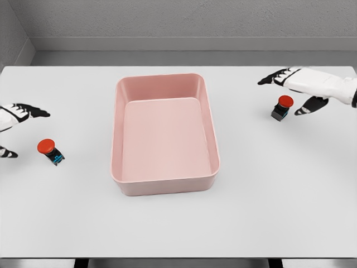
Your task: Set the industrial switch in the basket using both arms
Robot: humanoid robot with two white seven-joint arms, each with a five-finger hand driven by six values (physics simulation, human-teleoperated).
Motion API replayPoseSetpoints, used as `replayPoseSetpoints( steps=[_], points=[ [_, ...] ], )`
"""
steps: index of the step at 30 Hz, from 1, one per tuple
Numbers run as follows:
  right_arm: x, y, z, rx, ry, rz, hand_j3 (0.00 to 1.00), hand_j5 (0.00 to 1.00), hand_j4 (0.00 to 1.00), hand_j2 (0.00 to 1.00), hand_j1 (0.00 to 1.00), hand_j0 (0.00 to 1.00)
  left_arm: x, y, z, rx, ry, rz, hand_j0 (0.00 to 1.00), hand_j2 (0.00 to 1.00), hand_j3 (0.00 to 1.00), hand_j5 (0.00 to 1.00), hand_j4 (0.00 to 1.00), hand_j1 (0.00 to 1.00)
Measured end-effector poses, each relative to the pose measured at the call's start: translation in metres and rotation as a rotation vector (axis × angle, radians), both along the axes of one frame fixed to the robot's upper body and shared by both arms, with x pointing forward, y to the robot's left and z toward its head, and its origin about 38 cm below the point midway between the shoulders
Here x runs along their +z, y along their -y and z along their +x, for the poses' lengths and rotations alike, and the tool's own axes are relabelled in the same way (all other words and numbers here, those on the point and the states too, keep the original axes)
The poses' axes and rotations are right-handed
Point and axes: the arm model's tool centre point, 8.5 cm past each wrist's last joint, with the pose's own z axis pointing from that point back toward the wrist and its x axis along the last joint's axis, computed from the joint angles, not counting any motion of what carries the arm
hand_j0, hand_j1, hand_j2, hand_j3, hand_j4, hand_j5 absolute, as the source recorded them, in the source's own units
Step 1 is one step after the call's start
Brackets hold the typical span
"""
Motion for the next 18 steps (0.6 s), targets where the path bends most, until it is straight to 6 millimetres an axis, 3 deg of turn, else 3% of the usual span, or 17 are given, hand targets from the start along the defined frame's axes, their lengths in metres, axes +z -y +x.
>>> replayPoseSetpoints(
  steps=[11,15,18],
  points=[
    [-0.026,0.010,0.006,-0.049,-0.066,-0.023,1.00,1.00,1.00,1.00,1.00,1.00,-0.014,0.003,-0.005,-0.005,-0.031,-0.006,1.00,1.00,1.00,1.00,1.00,1.00],
    [-0.023,0.006,0.011,-0.047,-0.058,-0.012,1.00,1.00,1.00,1.00,1.00,1.00,-0.017,0.003,-0.006,-0.004,-0.039,-0.004,0.89,0.89,0.89,0.89,0.89,0.89],
    [-0.024,0.001,0.017,-0.051,-0.059,-0.006,1.00,1.00,1.00,1.00,1.00,1.00,-0.019,0.003,-0.006,-0.004,-0.044,-0.003,0.88,0.88,0.88,0.88,0.88,0.88]
  ],
)
